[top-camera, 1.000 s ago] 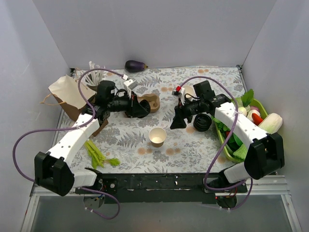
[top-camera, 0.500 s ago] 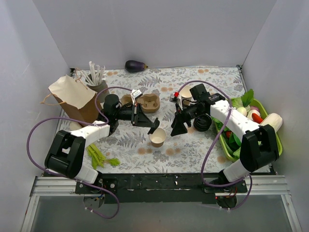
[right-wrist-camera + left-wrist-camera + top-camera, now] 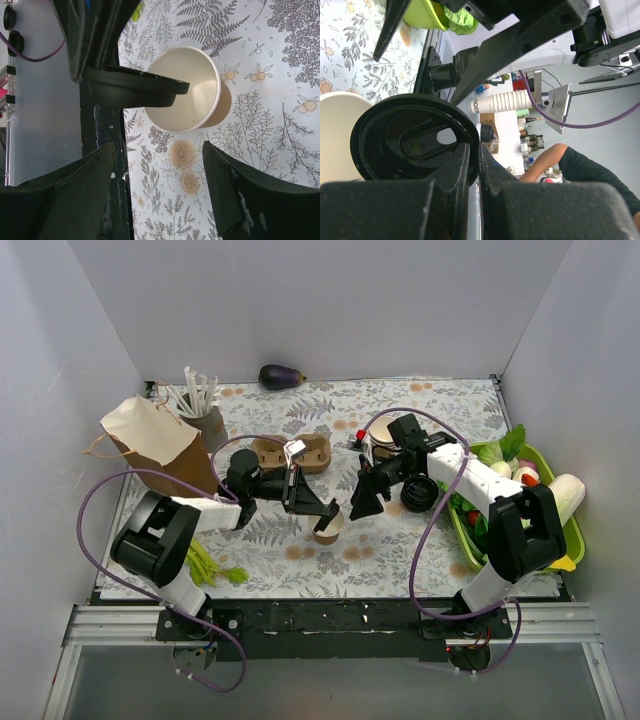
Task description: Pack the takeout coffee
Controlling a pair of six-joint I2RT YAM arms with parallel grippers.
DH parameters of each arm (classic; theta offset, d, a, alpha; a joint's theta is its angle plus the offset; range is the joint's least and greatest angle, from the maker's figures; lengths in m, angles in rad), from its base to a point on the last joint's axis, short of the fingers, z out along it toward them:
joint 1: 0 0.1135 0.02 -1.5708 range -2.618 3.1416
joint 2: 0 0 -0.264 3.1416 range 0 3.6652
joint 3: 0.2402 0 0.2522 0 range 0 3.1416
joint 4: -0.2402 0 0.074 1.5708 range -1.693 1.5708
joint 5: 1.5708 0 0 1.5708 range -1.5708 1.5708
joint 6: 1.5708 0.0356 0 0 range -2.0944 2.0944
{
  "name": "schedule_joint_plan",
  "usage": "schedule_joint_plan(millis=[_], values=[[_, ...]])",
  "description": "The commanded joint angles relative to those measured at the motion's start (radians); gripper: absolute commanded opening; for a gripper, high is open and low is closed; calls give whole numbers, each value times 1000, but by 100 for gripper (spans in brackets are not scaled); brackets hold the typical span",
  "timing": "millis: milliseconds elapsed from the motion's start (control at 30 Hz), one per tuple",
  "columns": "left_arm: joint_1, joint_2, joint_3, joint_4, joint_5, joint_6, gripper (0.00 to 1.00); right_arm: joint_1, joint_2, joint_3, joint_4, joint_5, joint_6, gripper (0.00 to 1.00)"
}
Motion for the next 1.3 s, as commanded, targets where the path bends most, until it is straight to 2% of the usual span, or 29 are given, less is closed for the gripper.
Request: schedule_joint_plan(millis=[0, 267, 367, 400, 500, 767, 933, 1133, 1200, 1233, 1267], values=[[-11, 57, 17, 165, -8, -85, 0, -3, 0, 48, 11, -34, -1, 78], [-11, 85, 29, 129, -17, -53, 3, -3, 0, 28, 29, 8, 10, 78], [-11, 75, 35, 66, -20, -13, 14, -3, 6, 29, 40, 16, 22, 78], [-11, 72, 35, 49, -22, -8, 23, -5, 8, 29, 47, 19, 30, 78], [-11, 68, 37, 6, -29, 19, 31, -3, 17, 31, 60, 20, 45, 78], [-2, 45, 49, -55, -49, 61, 34, -3, 28, 45, 64, 28, 64, 77], [12, 8, 74, -181, -65, 154, 34, 3, 26, 57, 78, 34, 81, 77], [32, -50, 113, -262, -64, 194, 43, 70, -60, 89, 25, 146, -152, 74], [36, -87, 144, -446, -87, 338, 48, 78, -87, 86, 0, 170, -226, 73], [36, -122, 167, -529, -150, 417, 51, 89, -113, 91, -32, 199, -371, 73], [36, -141, 216, -707, -185, 553, 54, 104, -127, 89, -60, 224, -443, 72]])
